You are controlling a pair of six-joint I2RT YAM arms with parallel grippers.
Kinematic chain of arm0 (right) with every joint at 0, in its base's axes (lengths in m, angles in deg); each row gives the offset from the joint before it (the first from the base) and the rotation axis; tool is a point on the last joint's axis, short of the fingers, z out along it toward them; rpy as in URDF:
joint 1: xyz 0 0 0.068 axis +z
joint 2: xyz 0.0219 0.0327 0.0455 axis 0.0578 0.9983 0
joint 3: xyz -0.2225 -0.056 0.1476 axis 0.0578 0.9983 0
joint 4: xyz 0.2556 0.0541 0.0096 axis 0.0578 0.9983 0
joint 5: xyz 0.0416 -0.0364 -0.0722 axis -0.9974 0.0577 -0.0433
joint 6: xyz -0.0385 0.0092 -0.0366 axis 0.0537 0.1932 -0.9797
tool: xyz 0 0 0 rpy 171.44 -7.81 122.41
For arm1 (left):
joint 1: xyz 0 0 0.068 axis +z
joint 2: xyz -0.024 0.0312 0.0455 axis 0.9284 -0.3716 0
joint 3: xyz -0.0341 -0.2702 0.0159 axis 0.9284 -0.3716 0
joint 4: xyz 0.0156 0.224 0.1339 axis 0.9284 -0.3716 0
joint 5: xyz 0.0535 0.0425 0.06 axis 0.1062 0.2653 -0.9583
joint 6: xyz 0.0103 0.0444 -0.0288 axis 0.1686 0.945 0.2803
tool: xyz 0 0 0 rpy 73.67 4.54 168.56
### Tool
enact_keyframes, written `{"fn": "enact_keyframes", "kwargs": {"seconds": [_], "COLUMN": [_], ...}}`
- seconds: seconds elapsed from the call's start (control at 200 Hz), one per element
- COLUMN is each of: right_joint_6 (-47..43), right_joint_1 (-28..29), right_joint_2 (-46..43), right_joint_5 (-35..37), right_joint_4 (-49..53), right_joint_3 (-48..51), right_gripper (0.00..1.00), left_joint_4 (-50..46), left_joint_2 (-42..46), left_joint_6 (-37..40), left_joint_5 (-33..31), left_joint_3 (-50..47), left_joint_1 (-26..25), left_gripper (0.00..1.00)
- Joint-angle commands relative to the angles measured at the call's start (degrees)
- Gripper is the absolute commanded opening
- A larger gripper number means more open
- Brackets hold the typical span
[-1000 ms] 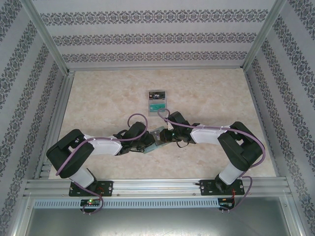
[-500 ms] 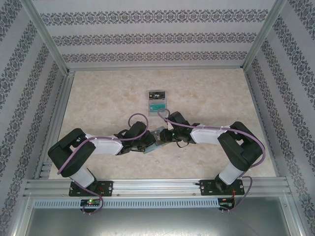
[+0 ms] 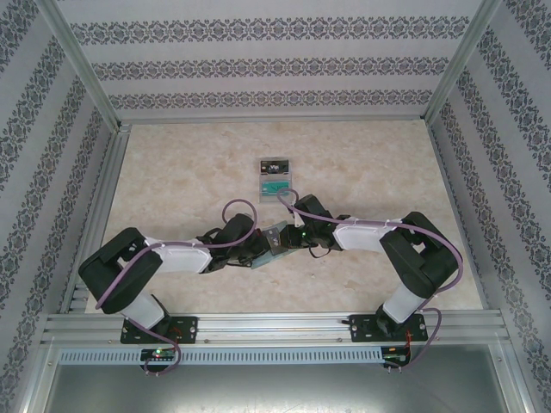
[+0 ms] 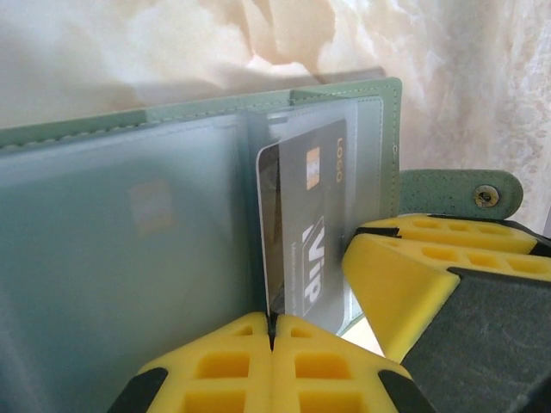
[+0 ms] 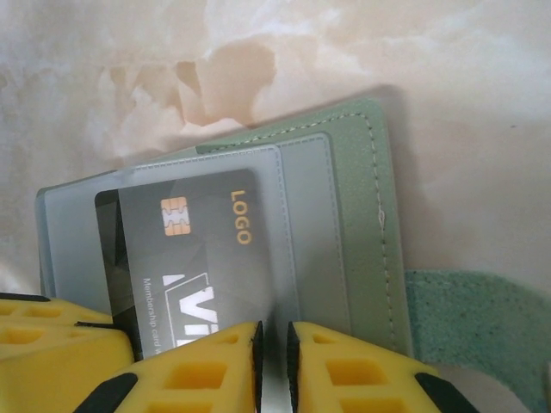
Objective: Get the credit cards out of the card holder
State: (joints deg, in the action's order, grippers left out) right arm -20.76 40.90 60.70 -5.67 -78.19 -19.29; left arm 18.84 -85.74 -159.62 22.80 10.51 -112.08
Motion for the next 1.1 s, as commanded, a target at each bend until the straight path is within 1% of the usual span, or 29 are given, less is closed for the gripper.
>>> {"fn": "enact_keyframes", "kwargs": {"seconds": [0.0,0.37,0.759,1.094], "right_joint_6": [0.5,0.4,0.3,0.5], "right_joint_1": [-0.9,-1.6,-1.8,-1.7], "right_joint_2": [2.1,2.7,2.4,2.5], "right_joint_5": [0.9,1.4,1.2,0.9], "right_joint_4": [2.4,3.1,2.9,2.4], "right_joint_3": [1.3,1.1,1.3,1.4], "right_gripper": [0.2,0.2,0.2,0.2], "left_joint_4": [-1.4,-2.2,-7.3,-11.1], "left_joint_2": [2.0,5.5,9.8,18.4], "left_joint_6": [-0.7,-0.2,1.7,2.7], "left_joint_5": [-1.6,-1.7,-0.2,-0.1], "left_joint_3": [-1.8,-4.8,-6.8,-10.4], "left_joint_1": [-0.5,0.5,2.5,4.0], "left_gripper": [0.0,0.0,0.0,0.0]}}
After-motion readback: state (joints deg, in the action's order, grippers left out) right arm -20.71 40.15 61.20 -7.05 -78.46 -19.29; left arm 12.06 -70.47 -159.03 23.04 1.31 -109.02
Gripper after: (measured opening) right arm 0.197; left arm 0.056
